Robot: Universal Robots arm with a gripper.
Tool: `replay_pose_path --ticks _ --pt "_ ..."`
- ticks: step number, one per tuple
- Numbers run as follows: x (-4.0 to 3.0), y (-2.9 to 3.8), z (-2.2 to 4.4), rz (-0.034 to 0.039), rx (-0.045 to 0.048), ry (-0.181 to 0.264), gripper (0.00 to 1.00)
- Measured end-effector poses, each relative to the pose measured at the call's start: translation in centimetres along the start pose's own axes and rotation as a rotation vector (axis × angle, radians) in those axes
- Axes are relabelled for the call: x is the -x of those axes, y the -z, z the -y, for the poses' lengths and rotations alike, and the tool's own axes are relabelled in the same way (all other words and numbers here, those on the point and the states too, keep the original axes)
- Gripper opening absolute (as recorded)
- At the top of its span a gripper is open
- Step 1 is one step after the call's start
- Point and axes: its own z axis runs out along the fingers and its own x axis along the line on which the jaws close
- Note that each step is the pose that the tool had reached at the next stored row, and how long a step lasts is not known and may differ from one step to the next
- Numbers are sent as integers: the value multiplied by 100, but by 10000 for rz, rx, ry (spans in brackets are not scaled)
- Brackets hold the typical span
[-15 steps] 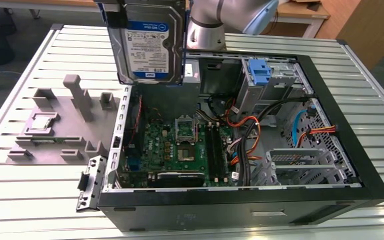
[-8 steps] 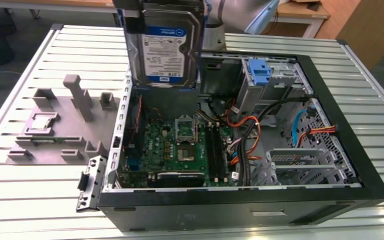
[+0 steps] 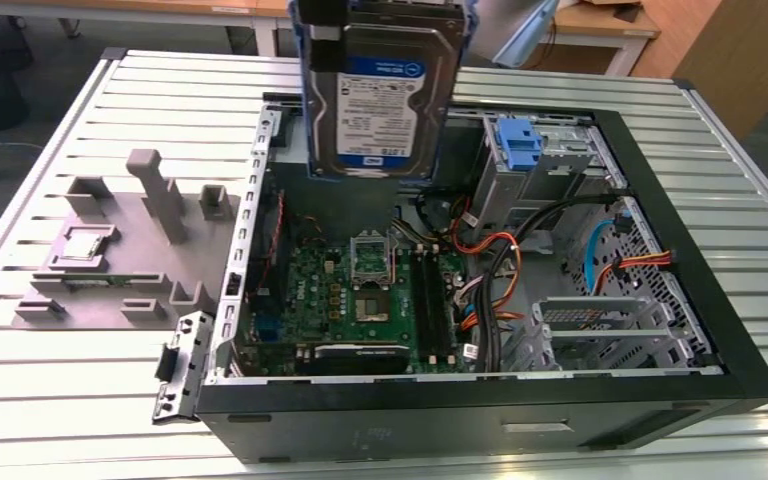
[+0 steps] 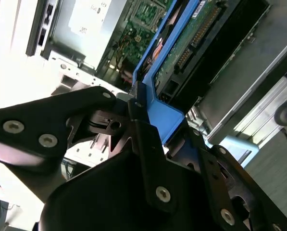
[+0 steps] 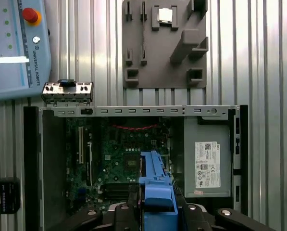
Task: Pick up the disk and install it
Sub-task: 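Pick up the disk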
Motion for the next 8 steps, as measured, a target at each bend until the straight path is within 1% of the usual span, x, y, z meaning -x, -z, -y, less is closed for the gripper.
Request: replay_pose_path --ticks 3,8 --pt "4 -3 120 -1 1 0 36" --pt "9 -10 271 0 0 0 36"
